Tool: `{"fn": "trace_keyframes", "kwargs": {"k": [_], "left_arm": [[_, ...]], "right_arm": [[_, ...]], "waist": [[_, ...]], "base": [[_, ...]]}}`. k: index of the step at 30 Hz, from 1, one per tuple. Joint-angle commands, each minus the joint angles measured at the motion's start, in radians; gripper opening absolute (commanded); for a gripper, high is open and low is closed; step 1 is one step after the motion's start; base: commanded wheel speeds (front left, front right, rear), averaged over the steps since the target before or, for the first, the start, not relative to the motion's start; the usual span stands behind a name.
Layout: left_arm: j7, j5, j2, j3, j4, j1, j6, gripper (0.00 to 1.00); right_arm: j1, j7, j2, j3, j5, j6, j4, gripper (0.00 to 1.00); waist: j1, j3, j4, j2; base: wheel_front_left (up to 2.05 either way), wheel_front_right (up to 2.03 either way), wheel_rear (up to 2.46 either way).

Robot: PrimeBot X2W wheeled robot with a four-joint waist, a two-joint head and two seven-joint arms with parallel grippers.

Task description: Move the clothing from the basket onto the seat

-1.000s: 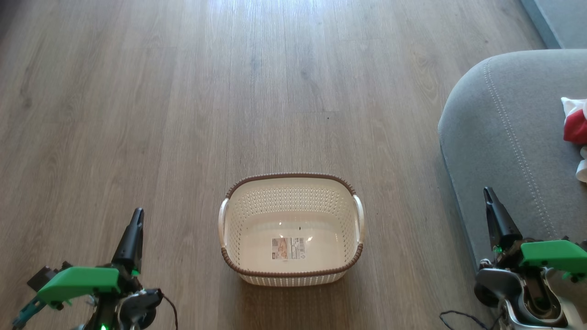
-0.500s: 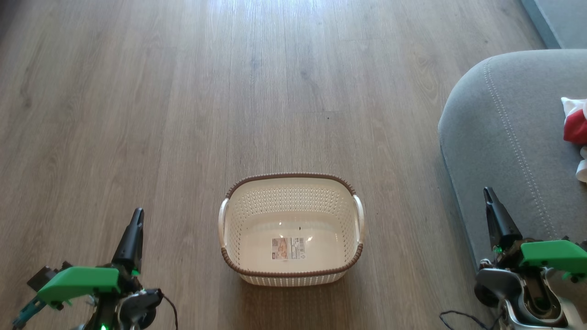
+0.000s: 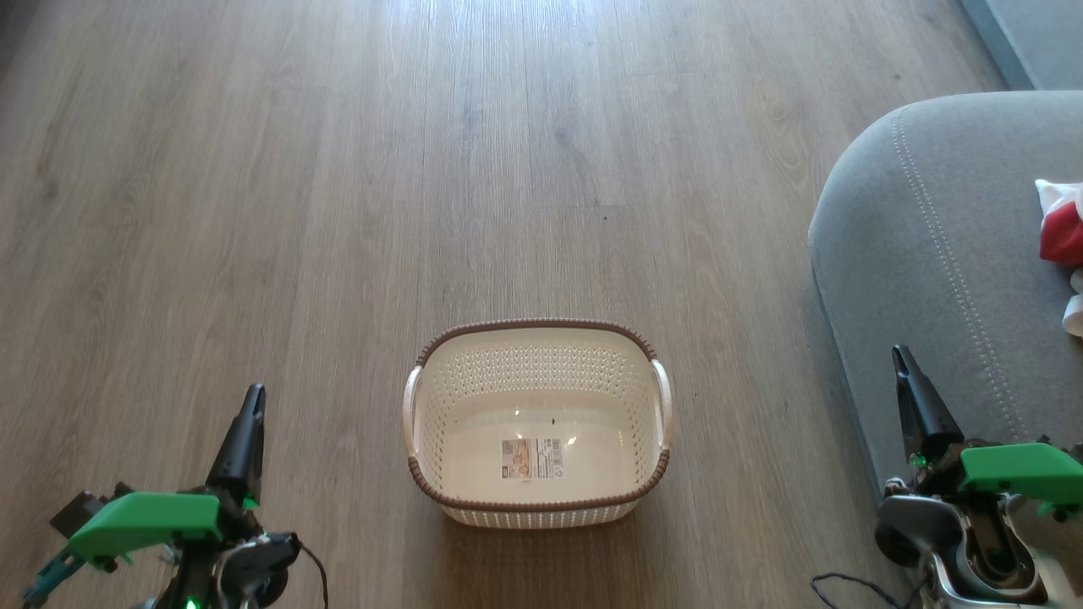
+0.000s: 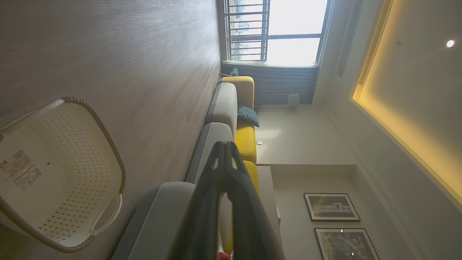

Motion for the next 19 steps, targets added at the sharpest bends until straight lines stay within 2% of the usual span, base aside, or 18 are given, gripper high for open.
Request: {"fn": "trace_keyframes", "kwargs": {"k": [1, 19], "left_arm": [[0.007, -0.007, 0.013, 0.025, -0.033, -0.048, -0.009, 0.00], [0.007, -0.007, 0.013, 0.025, -0.033, -0.048, -0.009, 0.00]], "right_arm": [[-0.021, 0.005, 0.000, 0.017, 0.006, 0.000, -0.040, 0.00], [-0.021, 0.005, 0.000, 0.017, 0.006, 0.000, -0.040, 0.00]], "waist": [[0.0000, 0.000, 0.000, 0.0000], [0.0000, 0.000, 0.000, 0.0000]], "base": [[0.00, 0.00, 0.00], [0.00, 0.00, 0.00]]}}
